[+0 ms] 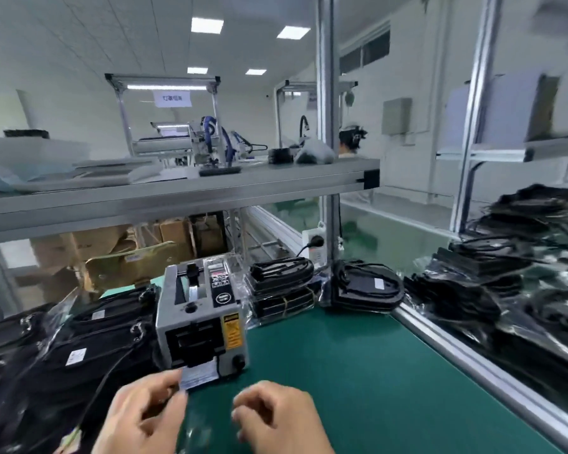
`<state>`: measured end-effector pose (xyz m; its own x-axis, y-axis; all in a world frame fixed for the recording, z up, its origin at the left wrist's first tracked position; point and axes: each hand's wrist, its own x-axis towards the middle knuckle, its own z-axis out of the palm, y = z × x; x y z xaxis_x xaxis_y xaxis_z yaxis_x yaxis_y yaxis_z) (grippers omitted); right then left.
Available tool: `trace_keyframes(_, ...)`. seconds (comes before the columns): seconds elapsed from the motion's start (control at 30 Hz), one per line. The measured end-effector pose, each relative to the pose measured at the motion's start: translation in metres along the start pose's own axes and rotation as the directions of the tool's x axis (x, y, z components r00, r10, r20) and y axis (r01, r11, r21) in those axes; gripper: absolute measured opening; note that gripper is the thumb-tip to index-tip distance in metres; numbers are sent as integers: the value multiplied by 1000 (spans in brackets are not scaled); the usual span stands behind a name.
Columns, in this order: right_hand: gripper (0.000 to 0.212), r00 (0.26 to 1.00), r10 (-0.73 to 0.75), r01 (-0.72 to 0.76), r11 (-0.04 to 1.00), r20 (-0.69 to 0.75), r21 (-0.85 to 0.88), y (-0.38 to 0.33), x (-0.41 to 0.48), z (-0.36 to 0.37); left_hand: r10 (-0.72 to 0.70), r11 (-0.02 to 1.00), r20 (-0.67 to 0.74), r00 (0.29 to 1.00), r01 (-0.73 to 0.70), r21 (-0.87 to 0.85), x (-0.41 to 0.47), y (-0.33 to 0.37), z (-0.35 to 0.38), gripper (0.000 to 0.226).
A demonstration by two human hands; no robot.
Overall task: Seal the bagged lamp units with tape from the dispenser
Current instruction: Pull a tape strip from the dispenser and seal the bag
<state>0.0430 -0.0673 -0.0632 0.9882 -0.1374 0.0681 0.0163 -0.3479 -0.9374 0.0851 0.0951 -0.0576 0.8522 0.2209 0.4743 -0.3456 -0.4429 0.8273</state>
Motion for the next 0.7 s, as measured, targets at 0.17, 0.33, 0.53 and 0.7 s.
trace_keyframes(0.17,11,908,313,-208,914,-279,348,76,43,-109,-191,967,420,887,244,-78,9,45,133,16)
trace_keyframes(0.33,43,804,395,-264,907,-445,328,120,100,-175,-301,936,550,779,352,13,40,53,245,58)
trace_keyframes(0.53,63,713,362,-279,932,-600,230,139,160,-217,-453,861,557,696,503,72,69,48,335,90)
trace_keyframes(0.7,76,677,362,-297,931,-641,211,145,184,-234,-489,834,501,714,551,29,74,49,380,94)
